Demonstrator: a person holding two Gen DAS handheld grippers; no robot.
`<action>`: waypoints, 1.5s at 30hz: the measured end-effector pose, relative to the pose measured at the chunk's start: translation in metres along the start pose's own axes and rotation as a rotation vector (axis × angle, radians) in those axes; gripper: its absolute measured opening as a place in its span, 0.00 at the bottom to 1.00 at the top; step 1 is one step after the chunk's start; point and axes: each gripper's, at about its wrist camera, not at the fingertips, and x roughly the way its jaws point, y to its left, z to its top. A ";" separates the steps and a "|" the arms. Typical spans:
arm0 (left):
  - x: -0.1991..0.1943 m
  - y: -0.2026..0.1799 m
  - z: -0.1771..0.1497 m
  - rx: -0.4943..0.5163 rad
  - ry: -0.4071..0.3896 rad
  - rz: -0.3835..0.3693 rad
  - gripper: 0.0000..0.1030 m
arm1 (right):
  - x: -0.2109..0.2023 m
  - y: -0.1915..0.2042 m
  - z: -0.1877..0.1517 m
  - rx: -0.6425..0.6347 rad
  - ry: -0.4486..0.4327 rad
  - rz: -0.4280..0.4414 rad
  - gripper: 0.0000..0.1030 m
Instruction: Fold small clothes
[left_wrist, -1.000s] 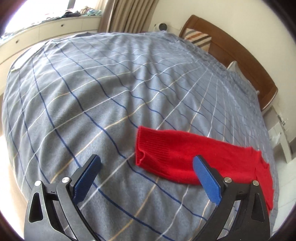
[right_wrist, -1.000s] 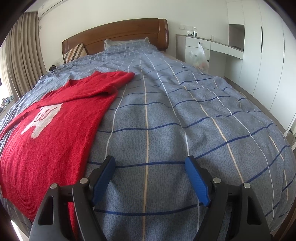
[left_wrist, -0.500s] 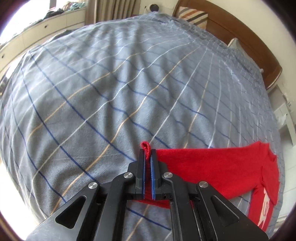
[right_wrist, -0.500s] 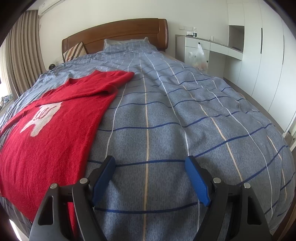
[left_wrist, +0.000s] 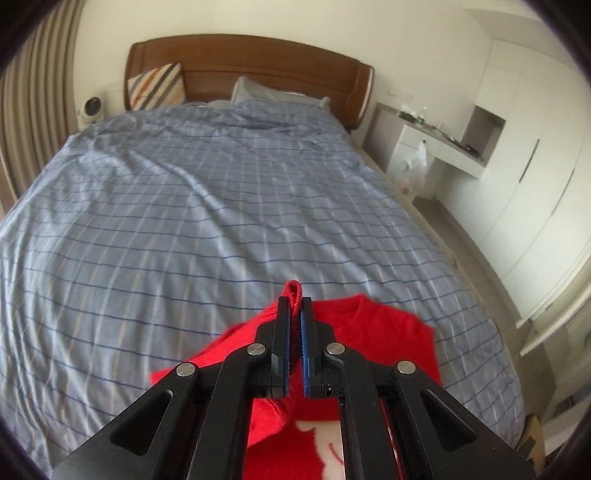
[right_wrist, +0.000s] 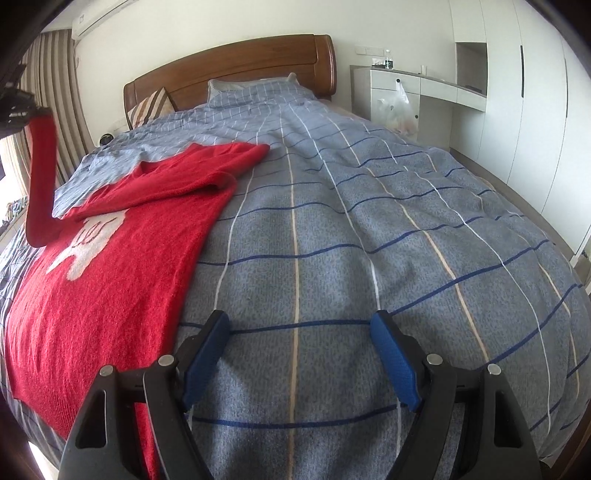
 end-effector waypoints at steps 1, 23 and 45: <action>0.012 -0.015 -0.001 0.012 0.016 -0.018 0.03 | 0.000 0.000 0.000 0.000 0.000 0.003 0.76; 0.006 0.033 -0.172 0.013 0.126 0.074 0.84 | -0.008 0.004 0.004 -0.018 -0.027 0.034 0.76; -0.056 0.109 -0.307 -0.237 -0.097 0.358 0.84 | -0.024 0.034 0.000 -0.175 -0.116 -0.001 0.76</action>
